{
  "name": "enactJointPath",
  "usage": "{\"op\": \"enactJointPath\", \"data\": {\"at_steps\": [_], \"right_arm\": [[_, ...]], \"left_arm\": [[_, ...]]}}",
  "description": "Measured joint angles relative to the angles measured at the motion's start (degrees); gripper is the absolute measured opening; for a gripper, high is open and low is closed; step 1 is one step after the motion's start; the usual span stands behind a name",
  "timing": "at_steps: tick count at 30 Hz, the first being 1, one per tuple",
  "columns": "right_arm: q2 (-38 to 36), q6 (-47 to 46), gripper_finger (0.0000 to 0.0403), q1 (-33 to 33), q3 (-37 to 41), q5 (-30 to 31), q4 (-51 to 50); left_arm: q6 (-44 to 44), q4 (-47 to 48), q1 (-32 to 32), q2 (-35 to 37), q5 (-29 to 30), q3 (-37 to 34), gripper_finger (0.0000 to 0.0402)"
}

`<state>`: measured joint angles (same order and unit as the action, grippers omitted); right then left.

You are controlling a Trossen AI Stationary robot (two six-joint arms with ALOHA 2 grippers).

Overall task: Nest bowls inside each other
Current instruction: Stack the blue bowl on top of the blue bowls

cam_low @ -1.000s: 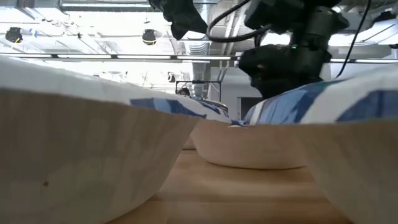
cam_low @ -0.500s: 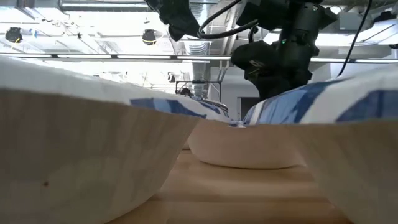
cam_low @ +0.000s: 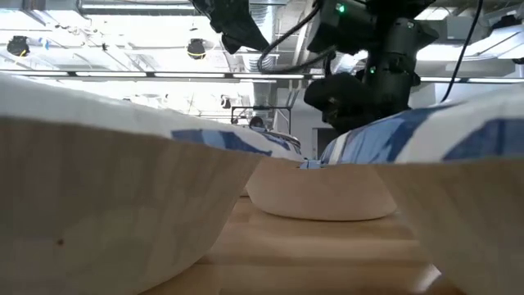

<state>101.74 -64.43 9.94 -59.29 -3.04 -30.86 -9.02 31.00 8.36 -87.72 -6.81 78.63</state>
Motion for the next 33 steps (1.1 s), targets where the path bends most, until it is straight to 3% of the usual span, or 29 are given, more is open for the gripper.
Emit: {"op": "enactJointPath", "data": {"at_steps": [10,16,20,28,33], "right_arm": [[-2.1,3.0,0.0017,-2.2,0.0,0.1,0.2],[-2.1,3.4,0.0020,-2.6,-1.5,0.0,-1.4],[-3.7,8.4,0.0007,-4.0,-7.7,0.2,-8.3],[-10.9,12.4,0.0017,-6.7,-20.1,-0.6,-19.2],[-12.3,13.6,0.0007,-10.9,-24.6,4.1,-23.1]], "left_arm": [[0.4,0.0,0.0,0.0,0.0,0.0,0.0000],[0.7,0.6,0.0,0.0,0.0,0.0,0.0000],[-0.2,1.8,0.0,0.7,1.6,0.0,0.0000],[-1.2,5.0,3.3,3.4,2.7,-0.1,0.0000],[-2.4,7.7,5.6,5.8,2.8,-0.2,0.0000]]}}
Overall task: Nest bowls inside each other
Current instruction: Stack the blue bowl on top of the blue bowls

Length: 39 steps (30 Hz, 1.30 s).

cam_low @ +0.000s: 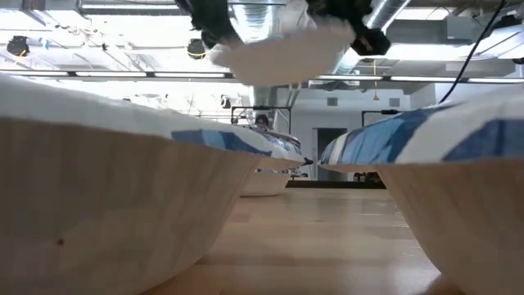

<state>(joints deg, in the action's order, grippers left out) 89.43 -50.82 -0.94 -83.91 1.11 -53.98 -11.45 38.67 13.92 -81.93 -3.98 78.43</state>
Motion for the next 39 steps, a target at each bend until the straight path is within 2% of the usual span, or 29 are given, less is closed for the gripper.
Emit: {"op": "enactJointPath", "data": {"at_steps": [4,9,13,17,20,24,29,33,39], "right_arm": [[3.2,1.6,0.0019,-6.5,-1.1,2.6,1.7],[8.5,4.7,0.0014,-11.7,-1.2,-2.2,10.3],[12.4,5.8,0.0011,-12.3,-1.1,-5.9,12.0],[15.6,5.8,0.0021,-11.8,-1.1,-6.5,10.8],[16.9,5.6,0.0027,-11.4,-1.1,-5.1,11.1],[17.0,5.2,0.0023,-11.6,-1.2,-0.3,12.2],[17.1,4.5,0.0019,-12.4,-1.1,0.3,13.1],[17.1,4.4,0.0041,-12.3,-1.1,-1.4,13.2],[17.1,4.3,0.0100,-12.1,-1.1,-4.2,12.4]], "left_arm": [[-1.5,0.3,1.3,2.6,-0.1,0.1,0.0000],[-2.0,2.4,2.7,5.5,-0.1,0.1,0.0000],[-1.8,2.4,3.3,7.8,0.1,-3.1,0.0000],[-1.2,1.6,3.7,10.1,0.4,-8.1,0.0000],[-0.3,-0.5,3.8,11.6,0.4,-11.3,0.0000],[0.7,-2.3,3.8,12.3,0.4,-13.5,0.0000],[1.5,-2.6,3.2,12.3,0.2,-14.8,0.0000],[1.5,-2.1,2.4,12.3,0.2,-15.0,0.0000],[1.5,-2.2,2.2,12.3,0.3,-15.0,0.0000]]}}
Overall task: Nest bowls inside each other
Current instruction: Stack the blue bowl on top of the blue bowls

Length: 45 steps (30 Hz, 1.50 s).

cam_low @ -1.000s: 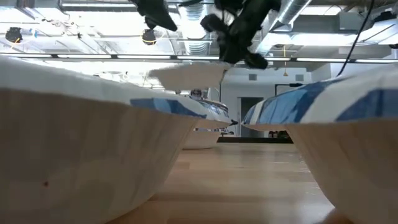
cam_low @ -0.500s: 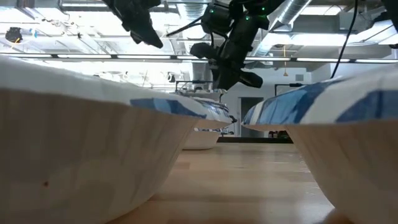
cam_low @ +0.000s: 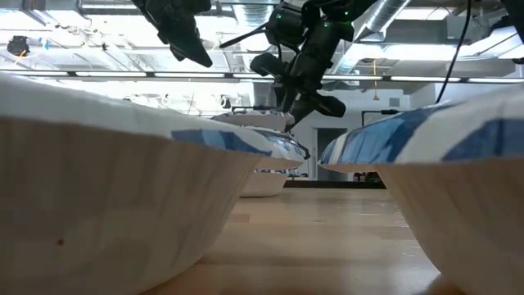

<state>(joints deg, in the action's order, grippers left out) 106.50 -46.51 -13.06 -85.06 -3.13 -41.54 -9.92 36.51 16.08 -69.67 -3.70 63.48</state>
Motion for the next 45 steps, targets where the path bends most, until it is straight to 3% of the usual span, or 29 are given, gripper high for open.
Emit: {"op": "enactJointPath", "data": {"at_steps": [8,14,17,22,26,31,38,45], "right_arm": [[-1.1,0.5,0.0181,0.5,-0.1,-1.0,-3.2],[-4.6,0.5,0.0225,0.3,0.0,2.5,-5.3],[-7.1,0.5,0.0238,0.2,0.0,3.4,-3.6],[-13.4,0.5,0.0241,0.2,0.0,10.0,-3.4],[-18.2,1.3,0.0241,2.0,-0.1,13.6,-7.8],[-22.5,-0.9,0.0240,8.2,-0.1,17.7,-16.2],[-24.5,-6.1,0.0240,18.4,0.0,20.6,-22.3],[-23.7,-9.2,0.0240,25.8,0.0,23.0,-25.4]], "left_arm": [[1.3,0.2,0.0,0.0,0.1,0.0,0.0000],[2.1,0.0,-2.3,0.0,0.1,0.0,0.0000],[2.1,0.0,-4.6,0.0,1.4,0.0,0.0000],[1.9,-0.6,-10.4,0.0,5.5,-0.9,0.0000],[3.7,0.0,-16.7,0.6,7.9,-8.8,0.0000],[18.7,-1.3,-28.4,1.6,8.2,-19.1,0.0000],[37.2,-13.9,-43.5,1.0,13.6,-20.1,0.0002],[54.1,-16.1,-49.3,-6.8,12.4,-20.2,0.0073]]}}
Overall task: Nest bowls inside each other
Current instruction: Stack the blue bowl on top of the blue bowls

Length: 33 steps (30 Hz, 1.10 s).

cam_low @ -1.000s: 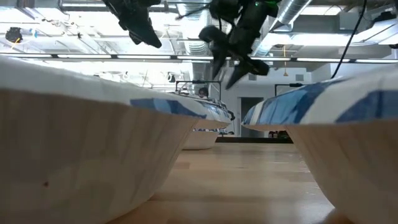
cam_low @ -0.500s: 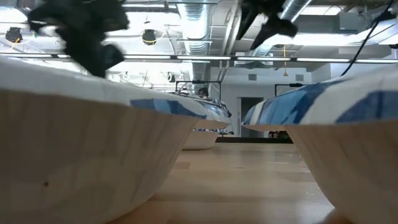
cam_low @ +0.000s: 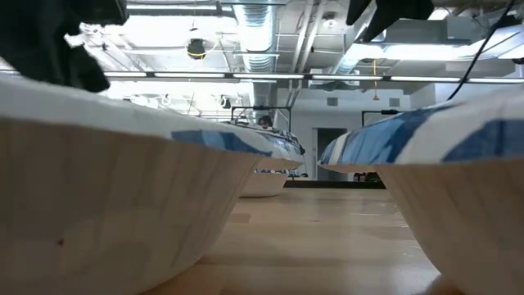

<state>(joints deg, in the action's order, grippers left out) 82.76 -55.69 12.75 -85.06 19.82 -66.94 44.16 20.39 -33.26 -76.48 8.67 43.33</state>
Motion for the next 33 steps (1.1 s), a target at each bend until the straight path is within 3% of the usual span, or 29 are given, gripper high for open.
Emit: {"op": "enactJointPath", "data": {"at_steps": [10,14,18,22,25,33], "right_arm": [[-0.3,-2.9,0.0259,3.1,0.0,0.2,-3.4],[-0.2,-3.4,0.0267,3.6,0.0,0.0,-4.5],[-0.2,-3.4,0.0268,4.2,0.0,-0.1,-4.8],[-0.2,-3.2,0.0268,4.5,0.0,-0.1,-5.1],[-0.2,-2.9,0.0268,4.4,0.0,-0.1,-5.8],[-0.2,-4.4,0.0268,4.4,0.0,-0.1,-8.4]], "left_arm": [[5.1,-1.7,-0.9,-12.8,-0.6,6.0,0.0239],[5.8,-1.7,-0.9,-16.5,-2.3,7.0,0.0268],[7.1,-2.3,-0.9,-18.5,-3.7,7.4,0.0270],[6.3,-3.5,-0.8,-19.4,-4.9,7.4,0.0250],[6.0,-3.9,-0.6,-19.7,-4.5,7.4,0.0214],[3.6,-4.7,1.6,-19.1,-6.2,7.5,0.0032]]}}
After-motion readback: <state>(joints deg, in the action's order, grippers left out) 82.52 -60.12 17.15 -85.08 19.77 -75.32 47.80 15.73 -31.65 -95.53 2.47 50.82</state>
